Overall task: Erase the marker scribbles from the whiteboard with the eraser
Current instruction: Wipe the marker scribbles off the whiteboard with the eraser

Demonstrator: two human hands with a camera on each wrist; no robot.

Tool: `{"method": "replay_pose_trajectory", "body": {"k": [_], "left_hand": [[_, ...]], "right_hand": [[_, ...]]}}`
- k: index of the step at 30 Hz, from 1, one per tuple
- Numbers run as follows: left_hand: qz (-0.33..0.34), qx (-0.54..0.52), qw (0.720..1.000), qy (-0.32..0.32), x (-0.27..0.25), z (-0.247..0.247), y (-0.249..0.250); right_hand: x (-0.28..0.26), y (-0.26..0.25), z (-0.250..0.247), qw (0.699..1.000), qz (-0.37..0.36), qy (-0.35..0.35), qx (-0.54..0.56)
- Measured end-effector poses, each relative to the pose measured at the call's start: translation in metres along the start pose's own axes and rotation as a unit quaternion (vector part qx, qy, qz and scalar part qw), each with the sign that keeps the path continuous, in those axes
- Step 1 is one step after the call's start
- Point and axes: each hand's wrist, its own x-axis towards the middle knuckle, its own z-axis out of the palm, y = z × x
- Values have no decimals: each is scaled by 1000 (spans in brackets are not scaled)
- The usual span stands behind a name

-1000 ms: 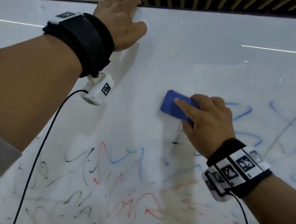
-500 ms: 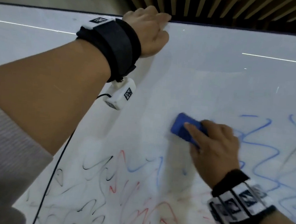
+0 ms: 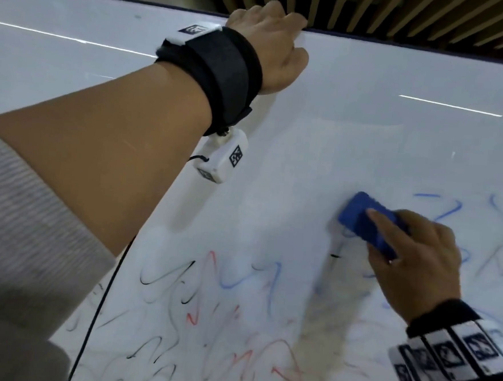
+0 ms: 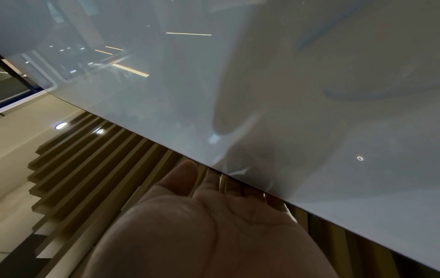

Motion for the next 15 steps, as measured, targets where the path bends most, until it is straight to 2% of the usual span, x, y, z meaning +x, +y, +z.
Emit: {"method": "replay_pose_trajectory", "body": {"k": [2,5,7,11,13,15], "left_hand": [[-7,-10,1000,6,1,3,1],[-20,-23,999,13,1,2,4],[-25,-27,999,5,0,1,5],[-43,-42,998,2,-1,-2,9],[-54,-45,997,11,-2,-2,13],[-63,-54,996,21,-2,0,15]], "right_hand": [[-1,17,-8,999,37,18,-16],[3,-12,4,998,-58,6,-7],[31,-27,3,995,-100,-6,-4],[106,-6,-22,997,3,59,51],[96,10,-18,998,-2,54,44],[47,19,-8,997,-61,5,53]]}}
